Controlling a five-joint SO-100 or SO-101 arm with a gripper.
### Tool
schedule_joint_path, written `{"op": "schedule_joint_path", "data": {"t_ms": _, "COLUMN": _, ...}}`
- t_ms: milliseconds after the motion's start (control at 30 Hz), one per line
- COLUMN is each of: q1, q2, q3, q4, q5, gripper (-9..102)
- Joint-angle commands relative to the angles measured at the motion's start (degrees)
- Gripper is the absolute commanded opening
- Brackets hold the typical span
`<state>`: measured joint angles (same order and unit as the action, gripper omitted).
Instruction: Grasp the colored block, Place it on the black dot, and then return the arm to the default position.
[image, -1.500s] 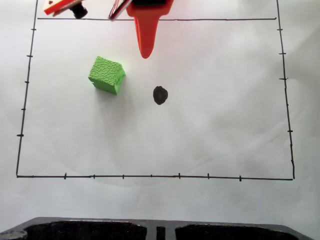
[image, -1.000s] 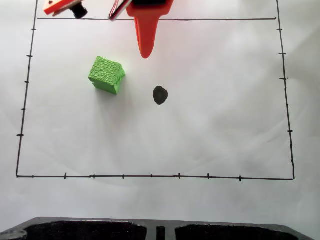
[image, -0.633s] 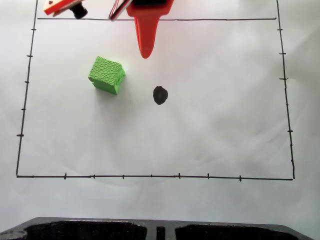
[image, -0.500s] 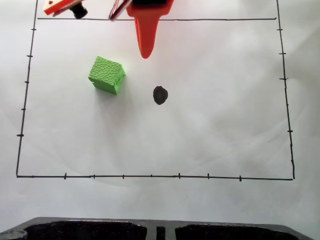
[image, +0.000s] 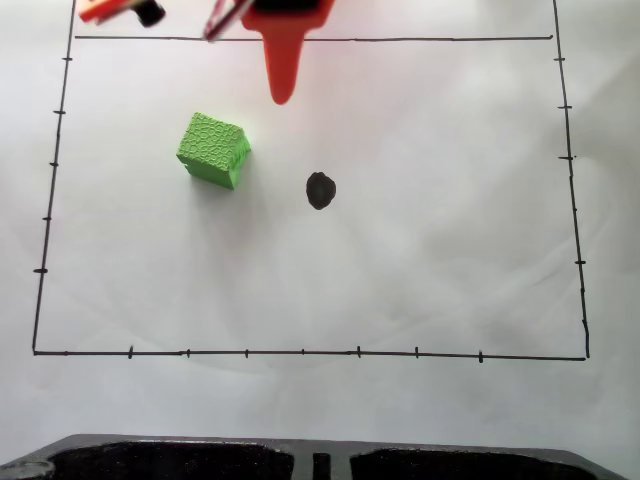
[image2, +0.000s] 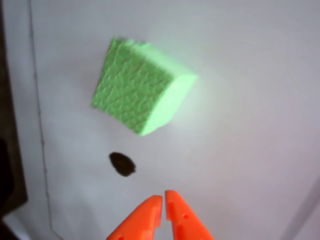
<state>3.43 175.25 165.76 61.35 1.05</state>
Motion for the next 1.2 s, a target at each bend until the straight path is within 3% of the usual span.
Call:
{"op": "schedule_joint_path", "data": {"t_ms": 0, "q1": 1.1, "q2": -5.7, "q3": -6.9, "q4": 2.4, "q5": 1.0, "gripper": 0}}
{"op": "schedule_joint_path", "data": {"t_ms": 333, "q1": 7.6, "q2": -23.6, "q3": -23.4, "q4": 7.6, "q5": 5.3, "gripper": 0}}
{"op": "schedule_joint_path", "data": {"t_ms": 600, "q1": 12.0, "q2": -30.8, "q3": -26.0, "q4": 6.8, "q5": 7.8, "gripper": 1}}
{"op": "schedule_joint_path", "data": {"t_ms": 667, "q1": 13.1, "q2": -32.3, "q3": -26.2, "q4": 6.8, "q5": 9.4, "gripper": 8}}
{"op": "schedule_joint_path", "data": {"t_ms": 800, "q1": 14.3, "q2": -35.3, "q3": -26.4, "q4": 5.5, "q5": 10.0, "gripper": 11}}
{"op": "schedule_joint_path", "data": {"t_ms": 1000, "q1": 15.3, "q2": -39.7, "q3": -27.2, "q4": 3.9, "q5": 9.8, "gripper": 28}}
{"op": "schedule_joint_path", "data": {"t_ms": 1167, "q1": 15.0, "q2": -44.5, "q3": -29.4, "q4": 3.3, "q5": 11.2, "gripper": 33}}
